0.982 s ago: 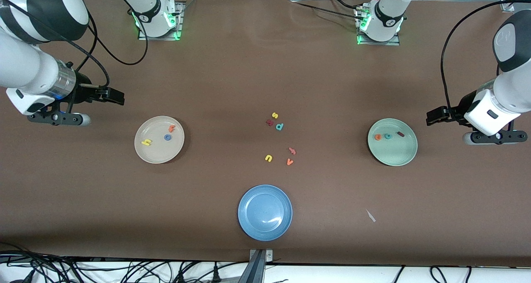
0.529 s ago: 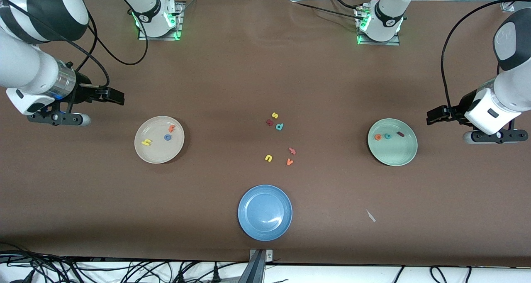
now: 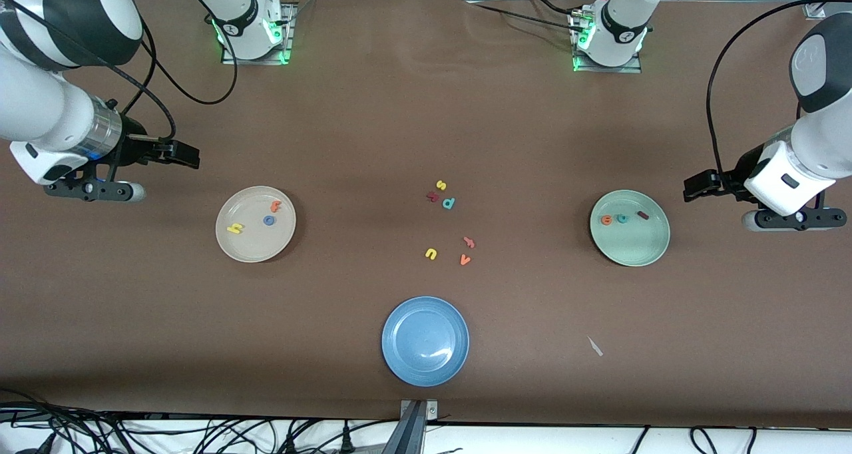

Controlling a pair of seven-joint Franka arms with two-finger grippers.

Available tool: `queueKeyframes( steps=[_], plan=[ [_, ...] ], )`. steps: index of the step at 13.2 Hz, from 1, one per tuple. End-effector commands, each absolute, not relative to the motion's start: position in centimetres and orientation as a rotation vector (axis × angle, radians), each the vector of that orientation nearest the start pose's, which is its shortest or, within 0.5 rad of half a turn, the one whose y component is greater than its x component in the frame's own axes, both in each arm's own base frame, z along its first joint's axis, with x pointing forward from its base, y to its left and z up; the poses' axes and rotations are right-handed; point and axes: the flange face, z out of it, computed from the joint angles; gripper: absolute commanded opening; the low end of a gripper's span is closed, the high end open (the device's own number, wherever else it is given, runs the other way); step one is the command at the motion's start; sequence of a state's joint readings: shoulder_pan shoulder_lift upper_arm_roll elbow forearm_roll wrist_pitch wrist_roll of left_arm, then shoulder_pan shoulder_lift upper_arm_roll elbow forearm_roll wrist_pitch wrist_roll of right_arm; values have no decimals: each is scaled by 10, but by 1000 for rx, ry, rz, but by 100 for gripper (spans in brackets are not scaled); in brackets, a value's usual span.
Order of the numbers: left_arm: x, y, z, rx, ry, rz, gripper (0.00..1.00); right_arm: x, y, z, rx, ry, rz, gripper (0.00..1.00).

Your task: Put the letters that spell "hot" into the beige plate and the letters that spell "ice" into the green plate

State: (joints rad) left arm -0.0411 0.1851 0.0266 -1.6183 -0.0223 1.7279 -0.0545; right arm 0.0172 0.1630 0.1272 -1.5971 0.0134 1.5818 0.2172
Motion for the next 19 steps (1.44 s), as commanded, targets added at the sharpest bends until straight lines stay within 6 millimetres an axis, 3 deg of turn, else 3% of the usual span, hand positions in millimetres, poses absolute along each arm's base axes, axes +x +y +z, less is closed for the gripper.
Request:
queueKeyframes(
  steps=[1,9,17,19],
  plan=[
    [608,-12,517,-3166,-44,86,100,586,82,522,-3138,111,284,100],
    [610,-15,506,-3163,-39,117,100,586,83,522,-3138,101,280,100],
    [607,-20,500,-3163,-27,152,100,583,109,522,-3139,32,283,100],
    [607,-20,500,-3163,-27,154,100,585,107,534,-3132,25,255,100]
  ],
)
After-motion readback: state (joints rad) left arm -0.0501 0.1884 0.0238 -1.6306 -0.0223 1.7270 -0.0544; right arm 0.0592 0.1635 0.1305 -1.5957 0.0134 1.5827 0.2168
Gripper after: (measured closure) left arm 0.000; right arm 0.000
